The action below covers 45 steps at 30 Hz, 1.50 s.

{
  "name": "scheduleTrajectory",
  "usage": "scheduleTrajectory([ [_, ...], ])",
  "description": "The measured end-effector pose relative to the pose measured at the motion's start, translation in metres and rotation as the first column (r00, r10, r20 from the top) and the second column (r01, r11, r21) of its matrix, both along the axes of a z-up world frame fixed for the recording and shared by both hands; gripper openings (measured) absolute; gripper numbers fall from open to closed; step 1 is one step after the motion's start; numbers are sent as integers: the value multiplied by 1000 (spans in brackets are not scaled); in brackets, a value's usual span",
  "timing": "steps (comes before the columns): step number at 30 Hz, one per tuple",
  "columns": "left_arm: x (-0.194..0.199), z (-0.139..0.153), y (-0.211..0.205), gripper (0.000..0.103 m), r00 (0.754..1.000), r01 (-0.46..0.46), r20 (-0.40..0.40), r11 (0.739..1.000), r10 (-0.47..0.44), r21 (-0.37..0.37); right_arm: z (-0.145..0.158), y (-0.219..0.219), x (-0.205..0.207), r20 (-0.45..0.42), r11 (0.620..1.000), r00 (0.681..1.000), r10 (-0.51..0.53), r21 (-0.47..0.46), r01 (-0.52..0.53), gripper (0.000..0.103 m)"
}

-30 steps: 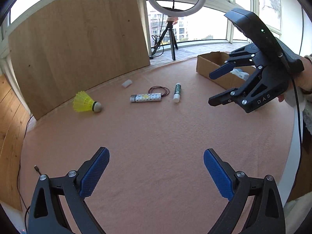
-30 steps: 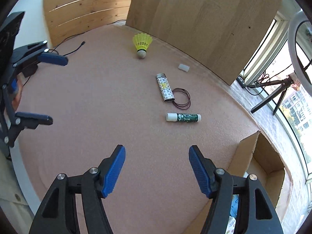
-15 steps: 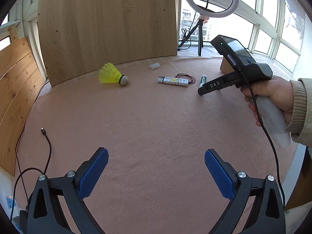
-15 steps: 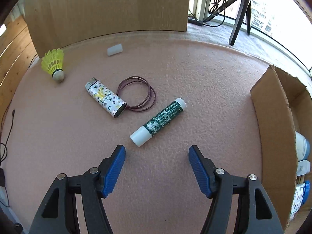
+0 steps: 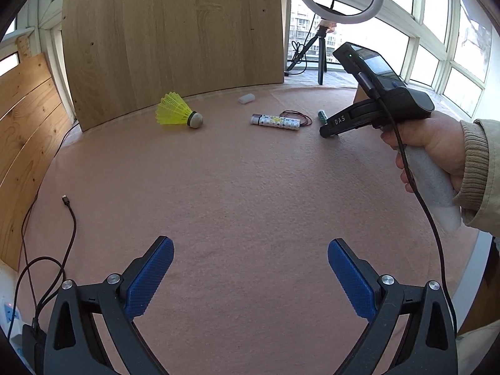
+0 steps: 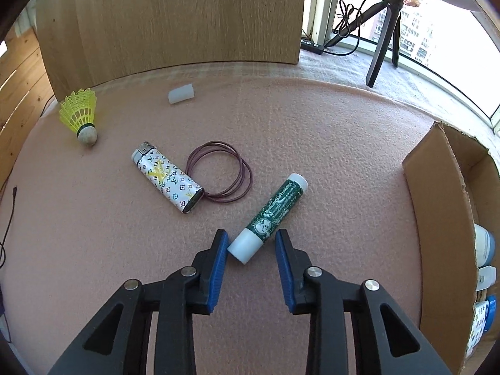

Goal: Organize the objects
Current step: 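Grasp the green glue stick with the right tool, then grasp the glue stick's cap end with the left tool while the right tool holds it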

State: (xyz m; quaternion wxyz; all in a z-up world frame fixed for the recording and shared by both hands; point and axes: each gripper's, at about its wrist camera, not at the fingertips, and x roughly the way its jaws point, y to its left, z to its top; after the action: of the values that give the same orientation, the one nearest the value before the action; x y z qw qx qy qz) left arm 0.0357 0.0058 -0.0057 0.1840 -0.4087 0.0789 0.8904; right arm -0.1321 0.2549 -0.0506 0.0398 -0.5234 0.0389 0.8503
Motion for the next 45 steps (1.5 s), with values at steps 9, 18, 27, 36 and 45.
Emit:
scheduleTrajectory([
  [9,-1,-11,28,101,1000,-19,8,1000,19,15,2,16,41,8,964,970,244,-109,-241,14],
  [18,10,-34,69,100,934,356,9,934,-356,-9,1,-35,143,99,545,536,838,-131,-828,14],
  [27,44,-52,104,61,745,664,93,748,-660,-8,1,-62,193,155,70,51,987,-119,-990,14],
  [36,51,-51,104,24,712,697,82,716,-698,36,0,-74,196,169,-24,-42,985,-105,-994,14],
  [45,55,-44,106,23,696,713,84,700,-713,39,6,-73,208,161,-20,-33,986,-85,-996,14],
])
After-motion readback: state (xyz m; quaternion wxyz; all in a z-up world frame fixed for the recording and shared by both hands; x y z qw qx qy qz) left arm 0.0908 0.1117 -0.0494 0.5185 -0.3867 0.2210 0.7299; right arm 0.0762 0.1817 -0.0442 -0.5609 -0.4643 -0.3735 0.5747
